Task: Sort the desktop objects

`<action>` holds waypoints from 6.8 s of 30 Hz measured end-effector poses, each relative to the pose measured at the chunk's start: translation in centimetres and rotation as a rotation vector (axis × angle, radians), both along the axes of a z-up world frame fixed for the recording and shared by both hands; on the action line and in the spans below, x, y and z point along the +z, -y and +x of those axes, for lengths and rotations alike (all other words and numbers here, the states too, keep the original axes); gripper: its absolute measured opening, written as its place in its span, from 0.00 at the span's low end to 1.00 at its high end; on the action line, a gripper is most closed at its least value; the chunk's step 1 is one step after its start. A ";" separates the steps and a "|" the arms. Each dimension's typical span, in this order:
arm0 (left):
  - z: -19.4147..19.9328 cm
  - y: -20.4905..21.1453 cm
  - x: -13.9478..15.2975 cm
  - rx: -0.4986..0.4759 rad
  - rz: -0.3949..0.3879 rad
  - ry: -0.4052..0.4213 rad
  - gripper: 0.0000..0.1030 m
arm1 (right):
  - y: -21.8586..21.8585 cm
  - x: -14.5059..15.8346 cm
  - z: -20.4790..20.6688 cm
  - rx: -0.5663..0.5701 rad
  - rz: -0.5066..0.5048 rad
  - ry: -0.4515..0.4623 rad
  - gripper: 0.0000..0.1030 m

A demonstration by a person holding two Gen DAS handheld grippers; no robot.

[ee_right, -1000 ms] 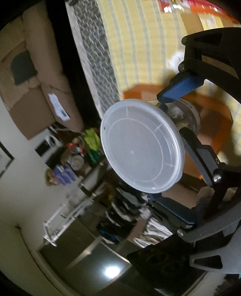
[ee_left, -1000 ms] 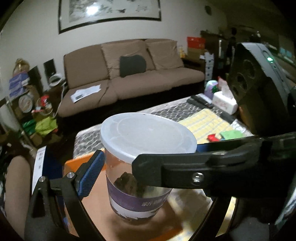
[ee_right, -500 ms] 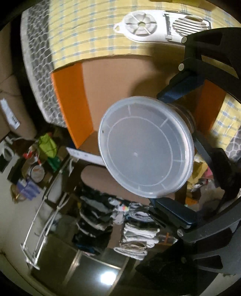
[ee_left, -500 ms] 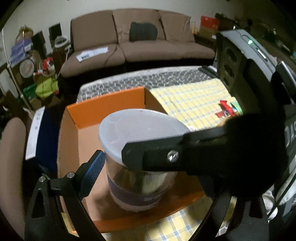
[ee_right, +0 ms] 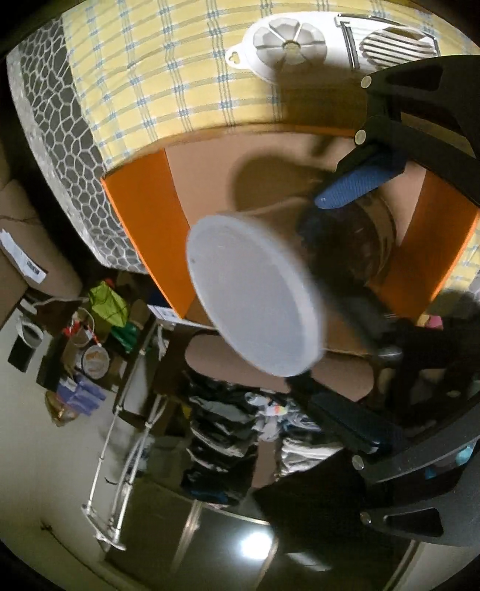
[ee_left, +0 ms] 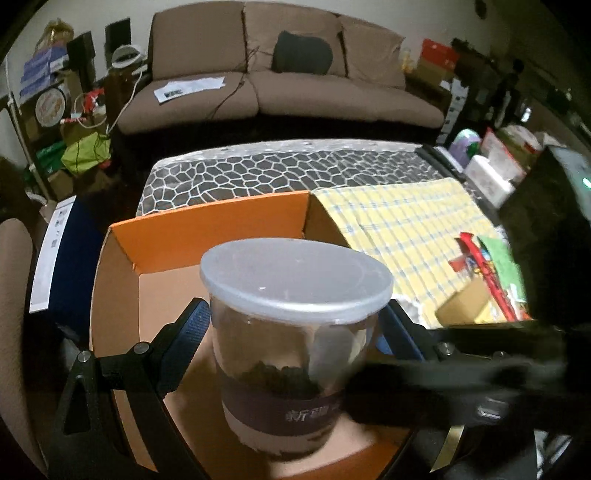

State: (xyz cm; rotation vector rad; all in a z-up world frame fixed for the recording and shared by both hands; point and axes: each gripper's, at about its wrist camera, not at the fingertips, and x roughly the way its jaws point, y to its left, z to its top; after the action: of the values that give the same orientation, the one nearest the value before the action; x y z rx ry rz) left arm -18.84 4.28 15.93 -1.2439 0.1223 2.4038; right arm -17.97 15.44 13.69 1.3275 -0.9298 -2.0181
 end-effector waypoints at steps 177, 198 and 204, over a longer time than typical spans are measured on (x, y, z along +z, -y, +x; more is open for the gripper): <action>15.7 -13.1 -10.2 0.055 -0.030 0.134 0.98 | -16.0 -5.9 10.3 -0.125 0.890 0.017 0.99; 15.4 -14.1 -12.5 0.149 0.015 0.214 0.98 | -16.0 -6.8 9.0 -0.107 0.793 0.031 0.77; 16.4 -14.3 -10.9 0.129 0.038 0.194 0.98 | -17.9 -3.7 9.6 -0.184 0.683 -0.016 0.77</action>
State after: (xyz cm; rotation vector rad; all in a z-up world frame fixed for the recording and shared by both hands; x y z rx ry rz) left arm -2.45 18.55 5.06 -1.5006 -0.0634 2.3630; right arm -8.39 33.33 10.00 1.5981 -0.3571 -2.6195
